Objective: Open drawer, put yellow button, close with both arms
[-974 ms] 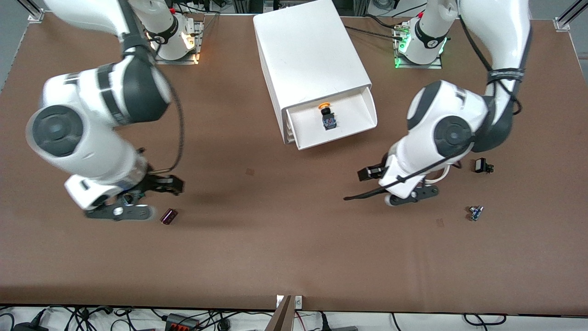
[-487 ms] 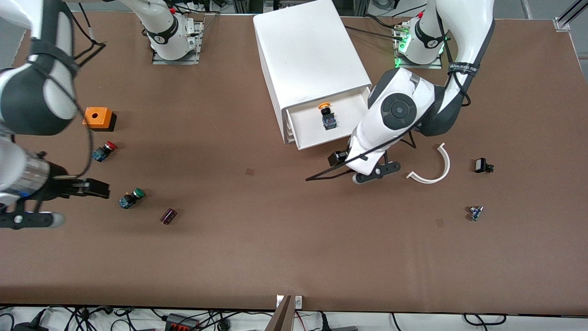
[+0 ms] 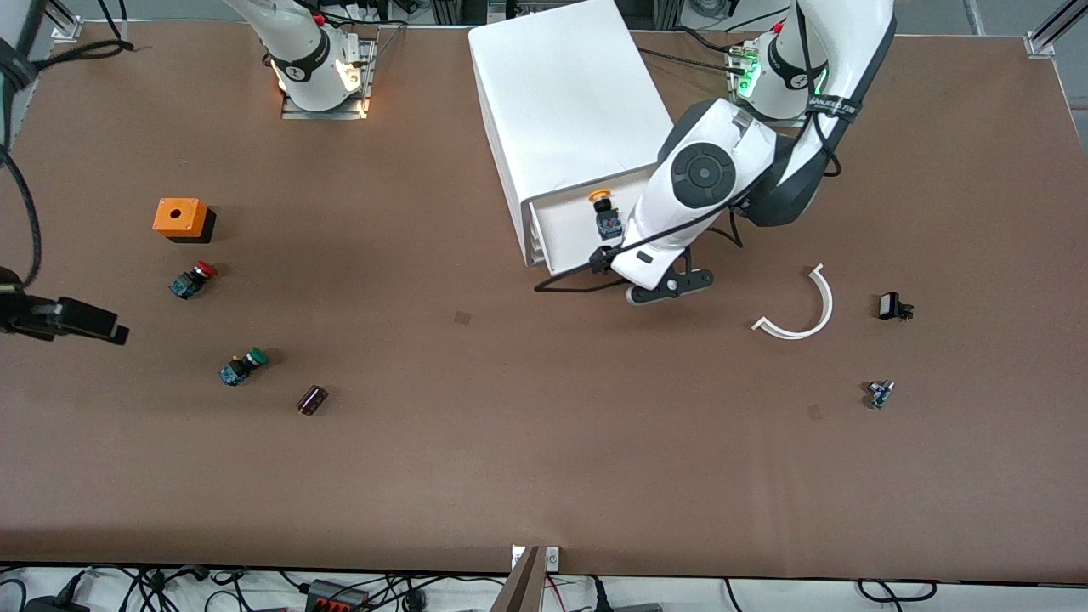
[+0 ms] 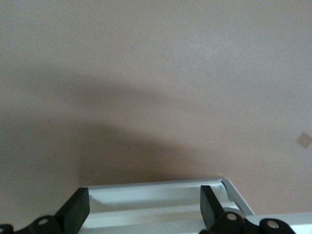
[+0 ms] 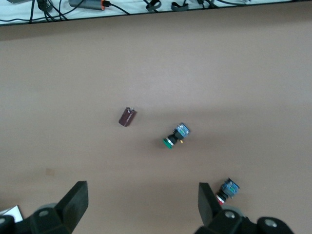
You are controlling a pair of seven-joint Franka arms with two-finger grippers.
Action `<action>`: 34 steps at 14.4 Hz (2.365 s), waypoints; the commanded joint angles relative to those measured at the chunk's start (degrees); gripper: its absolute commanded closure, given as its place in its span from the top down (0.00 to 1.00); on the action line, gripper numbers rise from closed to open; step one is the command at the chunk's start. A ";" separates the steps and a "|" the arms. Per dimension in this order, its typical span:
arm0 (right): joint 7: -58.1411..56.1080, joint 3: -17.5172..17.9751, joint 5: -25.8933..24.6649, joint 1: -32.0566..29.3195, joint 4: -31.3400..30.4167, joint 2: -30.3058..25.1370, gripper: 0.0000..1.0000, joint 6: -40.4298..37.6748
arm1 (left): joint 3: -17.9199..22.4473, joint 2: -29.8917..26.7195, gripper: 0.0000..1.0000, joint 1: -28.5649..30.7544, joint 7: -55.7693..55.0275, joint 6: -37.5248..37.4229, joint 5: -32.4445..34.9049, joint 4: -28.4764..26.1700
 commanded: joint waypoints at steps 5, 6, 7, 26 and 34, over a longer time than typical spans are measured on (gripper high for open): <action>-3.35 3.13 -4.79 -3.14 -15.02 -12.90 1.00 1.66 | -4.44 -5.01 1.00 0.97 -0.45 0.18 -0.91 -6.91; -3.26 4.18 -5.50 -3.84 -15.29 -13.25 1.00 1.66 | -5.75 -5.46 1.00 1.14 -0.45 0.00 -0.91 -7.53; -3.17 4.36 -5.77 -4.02 -15.29 -13.34 1.00 1.66 | -6.28 -5.46 1.00 1.58 -0.45 -0.69 -0.91 -7.80; -2.29 4.45 -6.47 -3.41 -43.33 -33.21 1.00 10.36 | -7.08 -4.84 1.00 16.07 14.98 -7.63 7.07 2.73; -2.38 4.28 -6.73 -3.50 -43.24 -33.56 1.00 9.04 | -7.25 -5.46 1.00 27.51 41.74 -24.83 11.48 18.18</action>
